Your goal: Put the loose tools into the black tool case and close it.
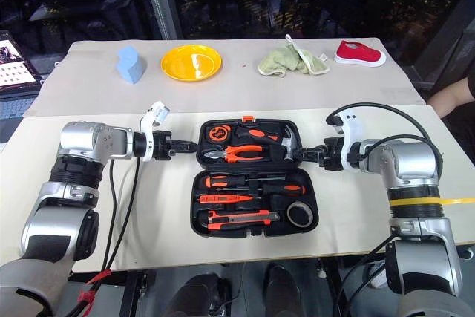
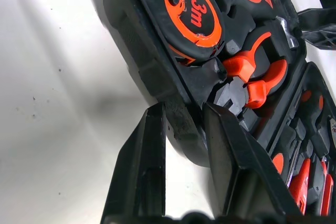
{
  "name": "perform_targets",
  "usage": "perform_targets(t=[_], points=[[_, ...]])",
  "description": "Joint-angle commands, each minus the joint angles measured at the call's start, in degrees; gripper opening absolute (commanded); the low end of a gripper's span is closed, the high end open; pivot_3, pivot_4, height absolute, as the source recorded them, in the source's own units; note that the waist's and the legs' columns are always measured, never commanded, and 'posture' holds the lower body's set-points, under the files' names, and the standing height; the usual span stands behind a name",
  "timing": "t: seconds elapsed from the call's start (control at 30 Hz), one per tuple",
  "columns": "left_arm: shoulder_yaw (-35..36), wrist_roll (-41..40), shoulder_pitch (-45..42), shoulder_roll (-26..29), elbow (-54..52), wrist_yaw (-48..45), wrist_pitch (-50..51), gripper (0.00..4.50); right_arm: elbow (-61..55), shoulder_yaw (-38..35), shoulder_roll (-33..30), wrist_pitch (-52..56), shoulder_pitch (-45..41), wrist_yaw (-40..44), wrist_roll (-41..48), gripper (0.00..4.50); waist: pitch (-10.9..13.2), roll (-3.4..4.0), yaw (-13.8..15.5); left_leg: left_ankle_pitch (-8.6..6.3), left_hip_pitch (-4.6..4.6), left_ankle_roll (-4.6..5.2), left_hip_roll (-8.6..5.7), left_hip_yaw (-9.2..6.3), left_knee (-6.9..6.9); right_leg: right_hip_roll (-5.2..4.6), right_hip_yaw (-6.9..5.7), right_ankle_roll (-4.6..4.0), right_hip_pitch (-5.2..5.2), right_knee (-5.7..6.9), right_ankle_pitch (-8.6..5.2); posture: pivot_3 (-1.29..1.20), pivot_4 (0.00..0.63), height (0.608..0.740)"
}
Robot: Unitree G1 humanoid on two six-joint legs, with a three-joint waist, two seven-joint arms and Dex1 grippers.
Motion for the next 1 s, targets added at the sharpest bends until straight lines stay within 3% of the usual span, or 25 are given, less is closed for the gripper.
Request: perform_targets(t=[0.03,0.2,0.23,0.33,0.37,0.47,0.57,0.67,0.93,0.97,1.0], points=[[-0.85,-0.66,0.39,1.36,-3.51,-1.04,1.35,1.16,0.07,-0.36,-0.28,-1.42,-1.63,0.46,-0.59,1.82,0.00,0.00,-0.02,0.00,0.00,0.00,0.00,0.00,-0.01,0.00,0.00,0.00,0.00,0.00,0.00,0.00,0.150,0.740],[-1.59,-1.05,1.40,2.62,-5.92,-1.92,1.87,1.16,0.56,-0.20,0.00,-1.71,-1.84,0.87,-1.16,1.82,0.00,0.00,-0.24,0.00,0.00,0.00,0.01,-0.01,-0.03,0.01,0.00,0.00,-0.01,-0.01,0.00,0.00,0.150,0.740],[-1.62,-0.99,1.54,2.74,-6.10,-1.95,1.77,1.69,0.62,-0.17,0.02,-1.76,-1.86,0.91,-1.22,1.79,0.00,0.00,-0.32,0.00,0.01,0.00,0.01,-0.01,-0.02,0.01,0.00,0.00,-0.01,-0.02,0.00,0.00,0.150,0.740],[-2.46,-0.49,1.77,3.31,-6.23,-1.86,2.18,2.45,0.70,-0.02,0.02,-1.92,-1.84,1.14,-1.43,1.79,0.00,0.00,-0.40,0.00,0.01,-0.01,0.01,-0.01,-0.02,0.01,0.01,0.00,0.00,-0.01,0.00,0.00,0.150,0.740],[-2.71,-0.43,1.76,3.44,-6.17,-1.80,2.36,3.00,0.69,0.04,0.02,-1.99,-1.81,1.24,-1.52,1.79,0.00,0.00,-0.41,0.00,0.01,-0.01,0.01,-0.01,-0.02,0.00,0.00,0.00,0.00,-0.01,0.00,0.00,0.150,0.740],[-2.74,-0.60,1.54,3.33,-5.61,-1.30,2.68,4.08,0.56,0.06,0.04,-2.01,-1.74,1.42,-1.65,1.79,0.00,0.00,-0.42,0.00,0.01,-0.01,0.00,-0.01,-0.02,0.01,0.00,0.00,0.00,0.00,0.00,0.00,0.150,0.740],[-2.72,0.34,0.94,2.15,-3.29,0.22,1.29,4.08,0.18,0.02,0.16,-2.04,-1.55,1.53,-1.66,1.79,0.00,0.01,-0.44,0.00,0.02,-0.01,0.00,-0.01,-0.02,0.00,0.00,0.00,0.00,-0.01,0.00,0.00,0.150,0.740],[-2.28,0.72,0.28,1.16,-1.46,1.44,0.48,3.26,-0.29,0.28,0.07,-2.28,-1.21,1.73,-1.80,1.79,-0.01,0.01,-0.35,0.01,0.04,-0.01,-0.01,-0.01,-0.02,0.00,0.00,0.00,0.02,0.00,0.00,0.00,0.150,0.740],[-2.51,0.25,0.28,0.48,-1.48,0.77,0.74,0.33,-0.19,-0.01,0.15,-2.41,-1.56,1.48,-1.63,1.79,-0.02,0.03,-0.55,0.01,0.08,-0.02,-0.01,-0.01,-0.02,-0.03,0.01,0.00,0.04,0.02,0.00,0.00,0.150,0.740],[-2.52,0.10,0.37,0.23,-1.71,0.82,0.98,0.05,-0.22,-0.04,0.19,-2.41,-1.57,1.49,-1.57,1.79,-0.02,0.04,-0.55,0.01,0.11,-0.02,-0.02,-0.01,-0.02,-0.03,0.02,0.00,0.05,0.03,0.00,0.00,0.150,0.740],[-2.42,-0.14,0.46,-0.17,-1.94,0.94,1.23,0.05,-0.24,-0.07,0.25,-2.51,-1.59,1.53,-1.52,1.79,-0.02,0.04,-0.55,0.01,0.13,-0.03,-0.01,-0.01,-0.02,-0.04,0.02,0.00,0.07,0.04,0.00,0.00,0.150,0.740]])
